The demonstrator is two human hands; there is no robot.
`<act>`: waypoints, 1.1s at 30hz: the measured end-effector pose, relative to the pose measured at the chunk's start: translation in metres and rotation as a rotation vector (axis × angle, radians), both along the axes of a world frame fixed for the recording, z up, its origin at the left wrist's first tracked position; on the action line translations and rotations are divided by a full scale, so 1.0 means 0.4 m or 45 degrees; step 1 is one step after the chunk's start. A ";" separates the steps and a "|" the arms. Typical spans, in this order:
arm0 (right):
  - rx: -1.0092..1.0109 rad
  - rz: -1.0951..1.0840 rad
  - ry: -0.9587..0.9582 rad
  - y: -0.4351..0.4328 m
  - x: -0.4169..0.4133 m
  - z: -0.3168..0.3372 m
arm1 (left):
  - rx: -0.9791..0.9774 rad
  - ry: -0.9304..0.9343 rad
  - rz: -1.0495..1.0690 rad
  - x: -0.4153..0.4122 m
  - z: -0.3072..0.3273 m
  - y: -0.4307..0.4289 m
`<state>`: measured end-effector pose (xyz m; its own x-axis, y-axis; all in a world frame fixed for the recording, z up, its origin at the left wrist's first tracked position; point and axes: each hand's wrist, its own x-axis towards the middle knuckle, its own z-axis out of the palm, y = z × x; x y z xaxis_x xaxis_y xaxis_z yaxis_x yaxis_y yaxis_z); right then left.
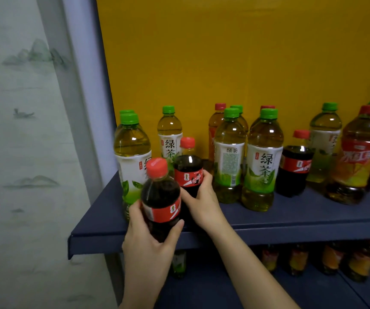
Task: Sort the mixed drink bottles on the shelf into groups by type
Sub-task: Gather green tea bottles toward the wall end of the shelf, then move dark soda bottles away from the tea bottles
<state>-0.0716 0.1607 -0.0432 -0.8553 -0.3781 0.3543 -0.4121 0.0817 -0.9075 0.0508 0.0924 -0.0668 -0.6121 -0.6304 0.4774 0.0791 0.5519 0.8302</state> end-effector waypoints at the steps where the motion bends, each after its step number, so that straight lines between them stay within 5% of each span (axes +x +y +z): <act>1: 0.009 0.018 0.027 0.019 0.020 0.001 | -0.001 0.018 -0.010 0.007 -0.002 -0.003; 14: -0.145 -0.233 0.026 0.437 0.136 0.017 | -0.114 0.124 -0.312 -0.043 0.071 0.177; 33: -0.124 -0.873 -0.057 1.460 0.075 -0.026 | 0.025 0.016 -0.877 -0.325 0.017 1.121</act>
<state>-0.0416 0.7445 -0.0535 -0.9044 0.2848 0.3178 -0.2582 0.2279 -0.9388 -0.0792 0.5407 -0.0601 -0.8706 -0.1081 0.4799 0.4164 0.3574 0.8360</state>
